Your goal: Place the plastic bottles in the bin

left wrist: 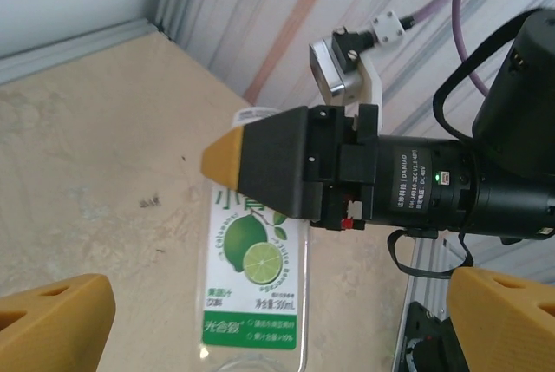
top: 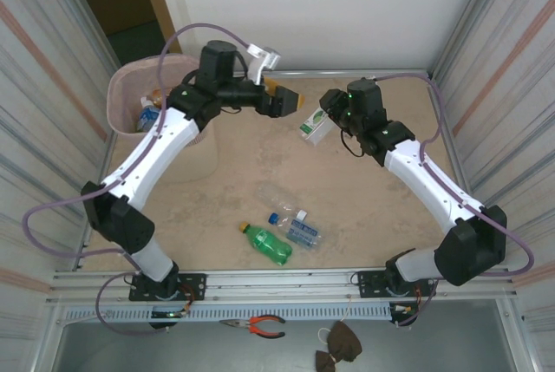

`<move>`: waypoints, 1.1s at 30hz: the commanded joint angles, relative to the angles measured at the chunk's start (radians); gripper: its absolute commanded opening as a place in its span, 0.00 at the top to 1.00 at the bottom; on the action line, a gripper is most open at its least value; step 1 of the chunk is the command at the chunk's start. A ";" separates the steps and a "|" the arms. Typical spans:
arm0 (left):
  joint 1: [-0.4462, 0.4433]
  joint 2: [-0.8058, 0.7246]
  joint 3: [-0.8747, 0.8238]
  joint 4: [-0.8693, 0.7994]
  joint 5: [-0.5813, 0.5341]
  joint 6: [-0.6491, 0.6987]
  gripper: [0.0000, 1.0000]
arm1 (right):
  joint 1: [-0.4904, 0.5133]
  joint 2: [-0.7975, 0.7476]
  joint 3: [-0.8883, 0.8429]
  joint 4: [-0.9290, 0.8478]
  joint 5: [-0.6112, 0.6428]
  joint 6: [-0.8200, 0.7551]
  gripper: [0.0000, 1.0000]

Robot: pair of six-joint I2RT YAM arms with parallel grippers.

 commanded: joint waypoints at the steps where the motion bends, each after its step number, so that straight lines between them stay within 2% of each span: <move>1: -0.033 0.039 0.077 -0.099 -0.036 0.082 0.01 | -0.007 -0.031 0.030 0.001 -0.016 0.045 0.92; 7: -0.075 0.143 0.181 -0.240 -0.042 0.145 0.04 | -0.006 -0.041 0.035 0.025 -0.057 0.058 0.96; 17: -0.099 0.243 0.231 -0.339 0.012 0.224 0.08 | -0.005 -0.063 0.038 0.041 -0.078 0.071 0.98; 28: -0.119 0.255 0.254 -0.368 0.029 0.285 0.29 | -0.005 -0.071 0.034 0.034 -0.090 0.076 0.98; 33: -0.127 0.233 0.244 -0.370 0.014 0.296 0.37 | -0.004 -0.093 0.024 0.032 -0.094 0.077 0.89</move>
